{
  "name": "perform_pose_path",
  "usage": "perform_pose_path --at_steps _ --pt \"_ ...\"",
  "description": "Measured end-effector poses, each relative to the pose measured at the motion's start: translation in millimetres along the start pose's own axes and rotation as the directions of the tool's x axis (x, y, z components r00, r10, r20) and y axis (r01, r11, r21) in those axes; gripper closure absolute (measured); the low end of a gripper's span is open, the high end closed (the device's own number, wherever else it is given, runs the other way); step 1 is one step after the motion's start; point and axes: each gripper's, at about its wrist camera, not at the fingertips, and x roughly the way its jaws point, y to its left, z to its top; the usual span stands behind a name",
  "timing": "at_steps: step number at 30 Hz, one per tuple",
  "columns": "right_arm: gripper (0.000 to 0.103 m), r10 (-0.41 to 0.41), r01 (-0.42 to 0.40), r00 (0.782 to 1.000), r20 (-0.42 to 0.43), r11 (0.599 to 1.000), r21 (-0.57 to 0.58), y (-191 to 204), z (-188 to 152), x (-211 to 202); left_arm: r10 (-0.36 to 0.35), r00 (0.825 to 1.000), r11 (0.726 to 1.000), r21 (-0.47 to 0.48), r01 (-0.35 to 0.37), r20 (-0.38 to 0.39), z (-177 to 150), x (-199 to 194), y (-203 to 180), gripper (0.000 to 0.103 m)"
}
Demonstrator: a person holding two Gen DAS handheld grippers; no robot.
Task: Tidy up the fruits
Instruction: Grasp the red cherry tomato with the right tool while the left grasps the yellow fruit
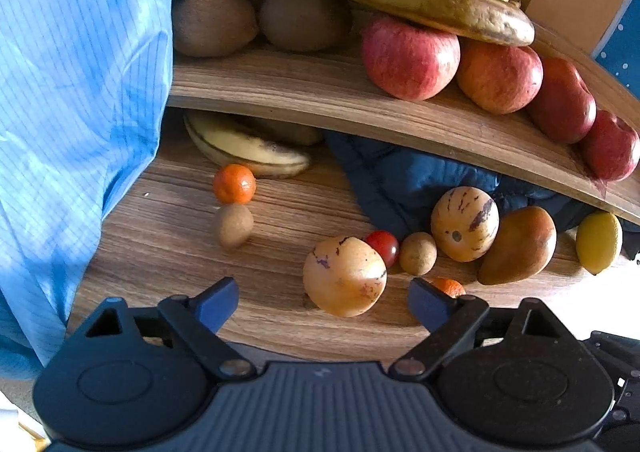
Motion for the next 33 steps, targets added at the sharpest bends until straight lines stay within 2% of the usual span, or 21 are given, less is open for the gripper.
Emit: perform_pose_path --at_steps 2,9,13,20,23,27,33 --pt "0.049 0.003 -0.003 1.0 -0.005 1.0 0.002 0 0 1 -0.014 1.0 1.0 -0.002 0.014 0.001 0 1 1 0.019" --pt "0.054 0.025 -0.025 1.0 -0.015 1.0 0.007 -1 -1 4 -0.077 0.997 0.995 -0.054 0.078 0.015 1 7 9 0.03" --pt "0.055 0.028 -0.028 1.0 -0.014 1.0 0.004 0 -1 6 -0.092 0.996 0.994 -0.059 0.092 -0.001 2 11 11 0.043" --pt "0.062 0.039 -0.039 0.999 -0.012 0.999 -0.011 4 3 7 -0.124 0.992 0.99 -0.077 0.122 -0.024 4 18 13 0.051" --pt "0.065 0.042 -0.042 0.999 -0.001 0.999 -0.005 4 4 9 -0.113 0.993 0.992 -0.058 0.112 -0.026 5 18 11 0.052" --pt "0.077 0.029 -0.029 1.0 0.008 1.0 0.008 3 5 10 -0.106 0.994 0.993 -0.053 0.105 -0.025 4 18 8 0.052" --pt "0.077 0.024 -0.024 0.999 0.023 1.0 0.007 4 3 11 -0.108 0.994 0.993 -0.052 0.107 -0.021 0 12 9 0.053"
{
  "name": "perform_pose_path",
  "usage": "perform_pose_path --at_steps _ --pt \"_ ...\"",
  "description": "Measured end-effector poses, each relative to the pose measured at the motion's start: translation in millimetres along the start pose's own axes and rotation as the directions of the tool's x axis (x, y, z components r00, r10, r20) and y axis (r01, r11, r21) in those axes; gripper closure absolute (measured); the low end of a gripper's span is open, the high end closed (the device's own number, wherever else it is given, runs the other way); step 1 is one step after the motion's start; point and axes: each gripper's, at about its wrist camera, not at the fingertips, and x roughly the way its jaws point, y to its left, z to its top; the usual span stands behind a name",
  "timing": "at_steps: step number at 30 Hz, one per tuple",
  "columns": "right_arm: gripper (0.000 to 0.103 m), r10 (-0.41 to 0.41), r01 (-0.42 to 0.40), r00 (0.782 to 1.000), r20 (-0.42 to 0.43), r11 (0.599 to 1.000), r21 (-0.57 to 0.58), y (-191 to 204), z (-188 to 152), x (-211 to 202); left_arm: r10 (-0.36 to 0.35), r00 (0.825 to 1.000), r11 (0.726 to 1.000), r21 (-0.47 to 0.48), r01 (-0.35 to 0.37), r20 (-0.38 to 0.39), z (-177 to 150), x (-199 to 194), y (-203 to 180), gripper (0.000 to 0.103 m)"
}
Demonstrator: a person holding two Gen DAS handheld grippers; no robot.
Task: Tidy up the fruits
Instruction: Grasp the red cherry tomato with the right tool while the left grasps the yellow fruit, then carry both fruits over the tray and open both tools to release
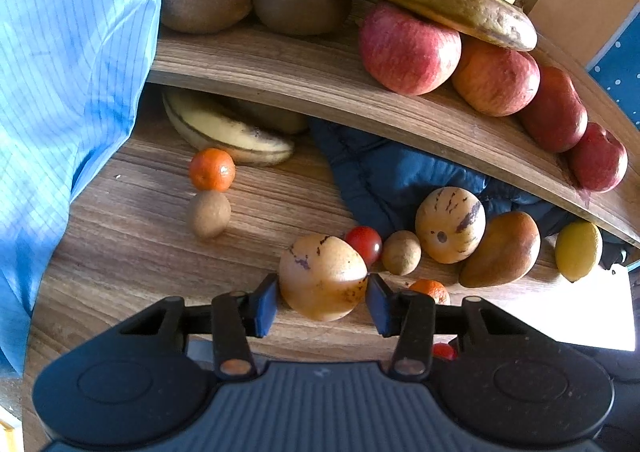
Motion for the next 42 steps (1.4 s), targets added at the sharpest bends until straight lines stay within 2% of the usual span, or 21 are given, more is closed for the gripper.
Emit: perform_pose_path --at_steps 8,15,24,36,42 --pt "0.078 -0.007 0.008 0.999 0.036 1.0 -0.016 2 -2 -8 -0.017 1.0 1.0 -0.005 0.017 0.026 -5 -15 3 0.053" --pt "0.078 -0.031 0.036 0.994 0.101 0.998 -0.047 6 -6 -25 -0.031 0.998 0.999 -0.027 0.033 0.063 -12 -33 9 0.053" --pt "0.078 -0.02 0.031 0.988 0.156 0.997 -0.067 17 -20 -48 -0.033 0.994 0.999 -0.022 0.036 0.101 -32 -59 16 0.053" --pt "0.078 0.026 -0.013 0.99 0.141 0.996 -0.088 39 -51 -64 -0.029 0.996 0.998 -0.044 0.033 0.085 -70 -81 33 0.053" --pt "0.078 0.057 -0.047 0.994 0.095 0.993 -0.111 56 -70 -62 -0.025 0.998 0.999 -0.041 0.027 0.059 -90 -90 40 0.053"
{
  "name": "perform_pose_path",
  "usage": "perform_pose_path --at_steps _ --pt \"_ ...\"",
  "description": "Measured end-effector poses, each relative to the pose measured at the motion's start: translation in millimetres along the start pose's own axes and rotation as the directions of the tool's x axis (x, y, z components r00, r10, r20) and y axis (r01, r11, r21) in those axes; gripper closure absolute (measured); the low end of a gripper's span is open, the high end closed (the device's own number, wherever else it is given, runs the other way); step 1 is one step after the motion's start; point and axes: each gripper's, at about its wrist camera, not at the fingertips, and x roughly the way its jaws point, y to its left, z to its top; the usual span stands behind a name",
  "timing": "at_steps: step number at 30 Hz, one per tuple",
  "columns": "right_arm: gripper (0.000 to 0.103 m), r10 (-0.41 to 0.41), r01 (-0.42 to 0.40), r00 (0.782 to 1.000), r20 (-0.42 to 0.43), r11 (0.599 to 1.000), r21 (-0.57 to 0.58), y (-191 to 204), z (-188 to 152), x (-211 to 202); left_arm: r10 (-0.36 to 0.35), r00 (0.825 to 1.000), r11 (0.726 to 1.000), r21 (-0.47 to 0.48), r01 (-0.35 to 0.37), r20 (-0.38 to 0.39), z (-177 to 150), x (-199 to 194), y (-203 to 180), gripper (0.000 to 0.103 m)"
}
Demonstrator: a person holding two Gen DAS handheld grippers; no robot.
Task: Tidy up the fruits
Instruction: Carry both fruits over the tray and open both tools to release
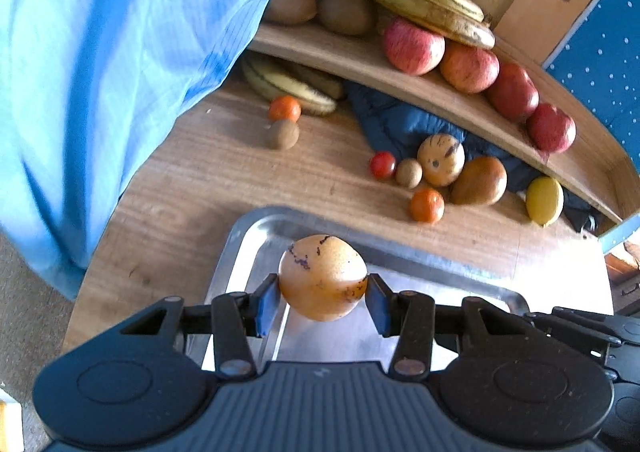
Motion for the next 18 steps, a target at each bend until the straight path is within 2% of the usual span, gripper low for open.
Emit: perform_pose_path --at_steps 8,18 --pt "0.077 0.033 -0.034 0.997 -0.066 0.999 -0.018 26 -26 4 -0.003 0.999 1.0 0.002 0.003 -0.038 -21 -12 16 0.053" --pt "0.077 0.053 -0.058 0.992 -0.115 0.998 -0.034 46 -46 9 0.02 0.995 0.997 0.071 -0.013 -0.095 -44 -22 32 0.052"
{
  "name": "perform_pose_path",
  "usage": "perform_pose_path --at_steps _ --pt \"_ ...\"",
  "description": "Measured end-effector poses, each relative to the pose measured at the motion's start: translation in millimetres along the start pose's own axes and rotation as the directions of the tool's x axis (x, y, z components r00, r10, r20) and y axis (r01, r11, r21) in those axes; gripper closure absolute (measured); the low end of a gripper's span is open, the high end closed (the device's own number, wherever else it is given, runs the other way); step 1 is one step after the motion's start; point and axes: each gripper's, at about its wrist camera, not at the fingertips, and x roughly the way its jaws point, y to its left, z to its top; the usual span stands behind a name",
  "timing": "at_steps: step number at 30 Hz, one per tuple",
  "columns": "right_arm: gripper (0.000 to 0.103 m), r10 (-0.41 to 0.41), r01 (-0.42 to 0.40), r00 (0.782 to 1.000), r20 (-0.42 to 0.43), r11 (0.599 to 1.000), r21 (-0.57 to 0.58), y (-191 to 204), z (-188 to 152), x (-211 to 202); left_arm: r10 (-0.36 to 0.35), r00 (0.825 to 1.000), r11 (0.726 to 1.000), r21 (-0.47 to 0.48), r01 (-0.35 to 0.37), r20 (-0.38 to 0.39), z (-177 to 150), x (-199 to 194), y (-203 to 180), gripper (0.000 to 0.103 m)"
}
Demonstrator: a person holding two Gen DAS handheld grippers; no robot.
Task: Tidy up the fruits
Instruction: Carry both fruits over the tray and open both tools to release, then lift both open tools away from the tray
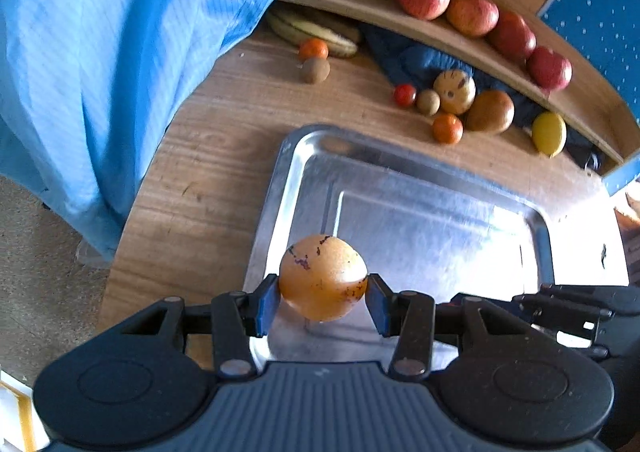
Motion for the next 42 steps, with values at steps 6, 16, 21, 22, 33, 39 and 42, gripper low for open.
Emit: perform_pose_path --at_steps 6,16,21,22,33,39,42 --pt "0.077 -0.013 0.013 1.0 0.001 1.0 0.003 1 -8 -1 0.005 1.0 0.999 0.036 -0.004 -0.022 -6 0 1 0.052" --pt "0.077 -0.031 0.031 1.0 0.006 1.0 0.005 4 -14 -1 -0.003 0.999 0.996 0.09 0.007 -0.038 -8 -1 -6 0.052" --pt "0.077 -0.04 0.041 0.999 -0.013 0.999 0.016 3 -19 -3 0.002 0.998 0.995 0.1 0.005 -0.065 -11 3 -8 0.052" --pt "0.076 -0.042 0.043 0.999 -0.016 0.999 0.014 3 -19 -5 0.005 0.997 0.995 0.097 0.003 -0.074 -11 3 -8 0.052" --pt "0.054 -0.062 0.064 0.998 0.033 0.996 -0.062 -1 -22 -26 0.026 0.999 0.998 0.05 -0.024 -0.037 -15 -6 -17 0.04" --pt "0.03 -0.069 0.074 0.996 0.061 0.993 -0.087 -4 -42 -53 0.063 0.998 0.998 -0.002 -0.063 -0.001 -27 -21 -26 0.013" --pt "0.021 -0.076 0.081 0.995 0.061 0.994 -0.076 -6 -53 -61 0.098 0.995 0.995 -0.002 -0.098 0.012 -38 -27 -32 0.007"
